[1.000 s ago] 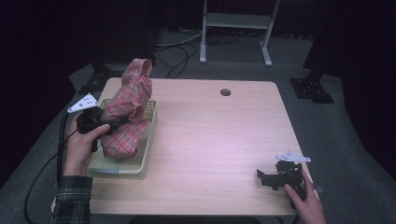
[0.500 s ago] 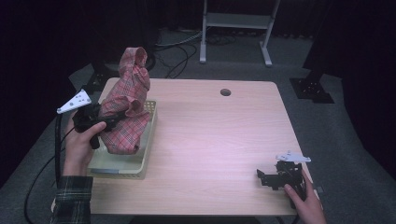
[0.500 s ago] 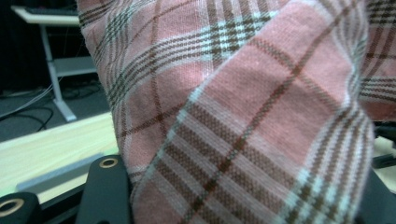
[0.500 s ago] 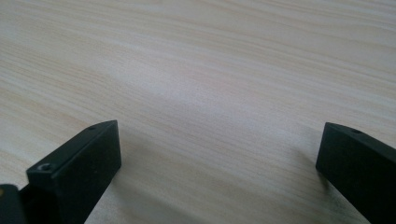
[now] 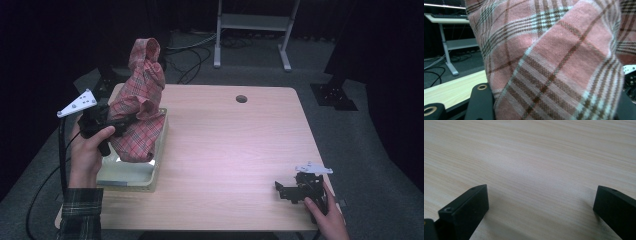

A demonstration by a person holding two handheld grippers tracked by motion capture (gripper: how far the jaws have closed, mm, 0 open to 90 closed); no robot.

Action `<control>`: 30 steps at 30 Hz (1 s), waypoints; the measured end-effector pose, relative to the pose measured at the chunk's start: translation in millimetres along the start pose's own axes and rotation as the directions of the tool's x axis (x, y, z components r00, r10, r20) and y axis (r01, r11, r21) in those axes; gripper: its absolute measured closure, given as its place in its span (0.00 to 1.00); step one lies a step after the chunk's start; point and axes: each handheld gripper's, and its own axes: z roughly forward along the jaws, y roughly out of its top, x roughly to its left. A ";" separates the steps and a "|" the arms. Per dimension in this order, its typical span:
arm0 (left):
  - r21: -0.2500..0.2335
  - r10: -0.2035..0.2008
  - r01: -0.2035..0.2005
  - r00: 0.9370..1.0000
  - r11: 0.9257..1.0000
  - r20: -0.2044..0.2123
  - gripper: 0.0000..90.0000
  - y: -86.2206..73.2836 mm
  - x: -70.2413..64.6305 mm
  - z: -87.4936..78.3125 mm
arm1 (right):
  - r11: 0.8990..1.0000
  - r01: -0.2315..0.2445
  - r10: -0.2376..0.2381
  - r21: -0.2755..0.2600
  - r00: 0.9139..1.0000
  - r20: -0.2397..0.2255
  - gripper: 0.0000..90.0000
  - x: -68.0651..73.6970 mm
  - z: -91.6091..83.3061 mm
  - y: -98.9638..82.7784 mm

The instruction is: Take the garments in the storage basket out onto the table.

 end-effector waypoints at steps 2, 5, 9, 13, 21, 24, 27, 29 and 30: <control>-0.006 0.004 -0.003 1.000 1.000 0.006 0.46 3.2 -3.8 1.9 | 1.000 -0.001 0.001 0.000 1.000 0.000 0.00 0.0 0.0 0.0; -0.012 0.006 -0.006 0.999 1.000 0.035 0.46 7.2 -9.7 5.4 | 1.000 0.000 0.000 0.000 1.000 0.000 0.00 0.0 0.0 0.0; -0.034 0.005 -0.003 0.998 0.999 0.055 0.46 11.1 -18.4 12.1 | 1.000 0.000 0.000 0.000 1.000 0.000 0.00 0.0 0.0 0.0; -0.040 0.015 -0.012 0.997 0.999 0.071 0.46 14.4 -26.5 18.7 | 1.000 0.000 0.000 -0.001 1.000 0.000 0.00 0.0 0.0 0.0; -0.046 0.026 -0.021 0.995 0.999 0.099 0.46 18.0 -47.3 34.3 | 1.000 0.000 0.000 -0.001 1.000 0.000 0.00 0.0 0.0 0.0; -0.050 0.029 -0.023 0.993 0.998 0.117 0.46 17.6 -54.5 41.3 | 1.000 -0.001 0.001 -0.001 1.000 0.000 0.00 0.1 0.0 0.0; -0.051 0.028 -0.022 0.991 0.998 0.127 0.46 15.9 -60.7 48.4 | 1.000 0.000 0.000 0.000 1.000 0.000 0.00 0.0 0.0 0.0; -0.049 0.025 -0.019 0.991 0.999 0.133 0.46 14.0 -63.8 53.1 | 1.000 0.000 0.000 0.000 1.000 0.000 0.00 0.0 0.0 0.0; -0.048 0.025 -0.018 0.990 0.999 0.136 0.46 13.1 -65.0 55.6 | 1.000 0.000 0.000 0.000 1.000 0.000 0.00 0.0 0.0 0.0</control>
